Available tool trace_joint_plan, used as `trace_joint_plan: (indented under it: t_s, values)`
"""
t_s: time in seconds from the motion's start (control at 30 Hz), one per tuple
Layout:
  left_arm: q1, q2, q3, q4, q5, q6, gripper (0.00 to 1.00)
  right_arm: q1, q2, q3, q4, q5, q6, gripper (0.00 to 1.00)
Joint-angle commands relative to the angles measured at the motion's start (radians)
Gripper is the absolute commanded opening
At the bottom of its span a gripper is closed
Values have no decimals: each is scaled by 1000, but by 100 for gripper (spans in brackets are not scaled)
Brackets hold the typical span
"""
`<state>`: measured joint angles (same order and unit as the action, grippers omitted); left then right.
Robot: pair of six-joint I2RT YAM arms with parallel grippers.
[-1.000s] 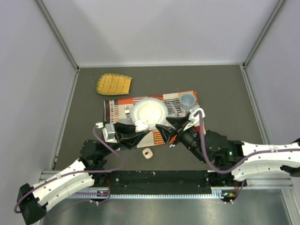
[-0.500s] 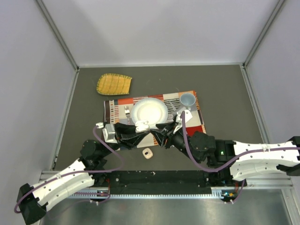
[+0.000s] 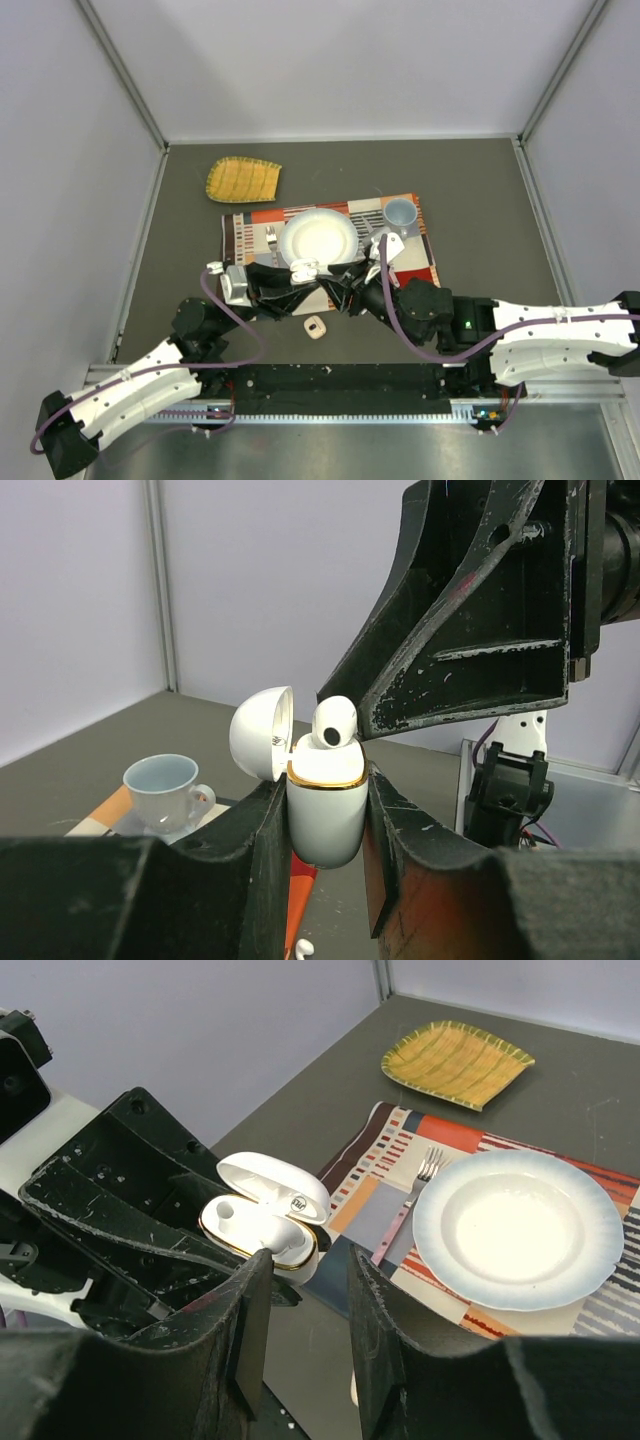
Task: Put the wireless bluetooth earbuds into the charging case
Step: Adjust the right earbud in the right side groove of the charging case, then pick up the left earbud from the center of the board.
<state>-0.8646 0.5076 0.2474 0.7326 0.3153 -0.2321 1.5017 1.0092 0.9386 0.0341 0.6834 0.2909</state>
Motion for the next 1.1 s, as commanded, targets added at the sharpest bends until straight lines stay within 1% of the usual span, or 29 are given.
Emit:
trace_joint_plan:
  t_s: [0.0,0.3,0.4,0.5,0.53,0.63,0.67,0.7,0.73,0.77,0.8,0.83,0.87,0.9,0.97,1.0,1.07]
  values:
    - [3,11,50,44,25,7,0,-17,12,55,49,-18,7,35]
    - [3,3,46,39,21,8,0,-21,8,60,50,25,-12,36]
    - [1,-3,43,33,11,13,0,-21,-20,57,58,22,-19,41]
    - [3,-12,41,25,4,19,0,-23,-70,34,90,22,-15,50]
    - [1,-17,38,21,-1,20,0,-21,-86,26,98,31,-15,60]
    - [3,-32,29,13,-21,28,0,-23,-138,5,98,77,-10,71]
    - [3,-40,26,8,-30,33,0,-23,-145,3,86,96,-6,72]
    - [3,-44,21,7,-31,33,0,-23,-158,5,69,125,25,74]
    - [1,-50,20,2,-36,34,0,-23,-168,5,20,213,48,74]
    - [3,-60,20,-4,-41,36,0,-26,-169,8,-15,263,75,77]
    - [3,-64,18,-9,-41,37,0,-31,-170,18,-64,309,149,77]
    - [3,-69,20,-12,-41,39,0,-40,-169,29,-208,376,204,77]
    - [3,-75,21,-19,-44,40,0,-72,-167,41,-293,402,276,77]
    - [3,-76,23,-21,-44,40,0,-95,-164,58,-391,418,442,76]
    - [3,-86,29,-27,-39,39,0,-161,-170,52,-532,336,560,76]
    - [1,-87,33,-27,-35,37,0,-241,-175,31,-554,206,641,76]
    - [3,-93,36,-22,-30,34,0,-332,-176,-18,-576,67,704,76]
